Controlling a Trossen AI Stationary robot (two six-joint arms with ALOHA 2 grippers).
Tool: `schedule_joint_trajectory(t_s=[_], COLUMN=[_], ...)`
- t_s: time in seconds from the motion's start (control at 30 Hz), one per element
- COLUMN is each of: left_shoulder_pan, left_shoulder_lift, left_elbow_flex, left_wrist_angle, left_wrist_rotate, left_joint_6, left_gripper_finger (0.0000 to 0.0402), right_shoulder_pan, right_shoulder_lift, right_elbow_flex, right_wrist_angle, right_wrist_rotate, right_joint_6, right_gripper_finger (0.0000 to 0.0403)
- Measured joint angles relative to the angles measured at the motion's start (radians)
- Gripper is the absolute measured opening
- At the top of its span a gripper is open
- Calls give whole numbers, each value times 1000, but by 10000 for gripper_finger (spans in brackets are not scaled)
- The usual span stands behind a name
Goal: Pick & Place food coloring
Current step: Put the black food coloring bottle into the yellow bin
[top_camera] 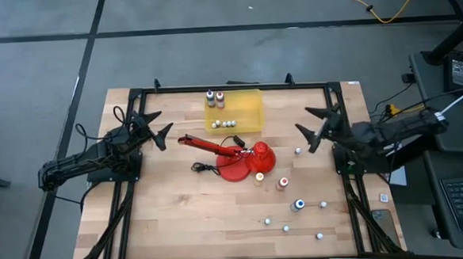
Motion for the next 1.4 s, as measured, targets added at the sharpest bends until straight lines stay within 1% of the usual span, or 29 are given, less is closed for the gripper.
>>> schedule_joint_trajectory(t_s=[0.03, 0.1, 0.17, 0.2, 0.27, 0.33, 0.47, 0.6, 0.73, 0.83, 1.07, 1.27, 1.4], left_shoulder_pan=[0, 0, 0, 0, 0, 0, 0, 0, 0, 0, 0, 0, 0], left_shoulder_lift=[0, 0, 0, 0, 0, 0, 0, 0, 0, 0, 0, 0, 0], left_elbow_flex=[0, 0, 0, 0, 0, 0, 0, 0, 0, 0, 0, 0, 0], left_wrist_angle=[0, 0, 0, 0, 0, 0, 0, 0, 0, 0, 0, 0, 0], left_wrist_rotate=[0, 0, 0, 0, 0, 0, 0, 0, 0, 0, 0, 0, 0], left_joint_6=[0, 0, 0, 0, 0, 0, 0, 0, 0, 0, 0, 0, 0], left_gripper_finger=[319, 319, 319, 319, 319, 319, 319, 319, 319, 319, 319, 319, 319], right_shoulder_pan=[-13, -45, -92, -119, -170, -215, -293, -334, -335, -326, -295, -289, -289], right_shoulder_lift=[54, 163, 268, 325, 420, 507, 647, 757, 851, 918, 998, 1029, 1034], right_elbow_flex=[53, 170, 285, 344, 440, 514, 611, 656, 664, 653, 586, 508, 454], right_wrist_angle=[-69, -233, -452, -565, -751, -898, -1067, -1104, -1099, -1103, -1107, -1073, -995], right_wrist_rotate=[-16, -12, -19, -41, -111, -178, -334, -490, -545, -591, -643, -678, -687], right_joint_6=[20, 138, 341, 446, 616, 754, 1008, 1159, 1297, 1360, 1464, 1472, 1471], right_gripper_finger=[347, 347, 347, 347, 347, 347, 347, 347, 347, 347, 347, 347, 347])
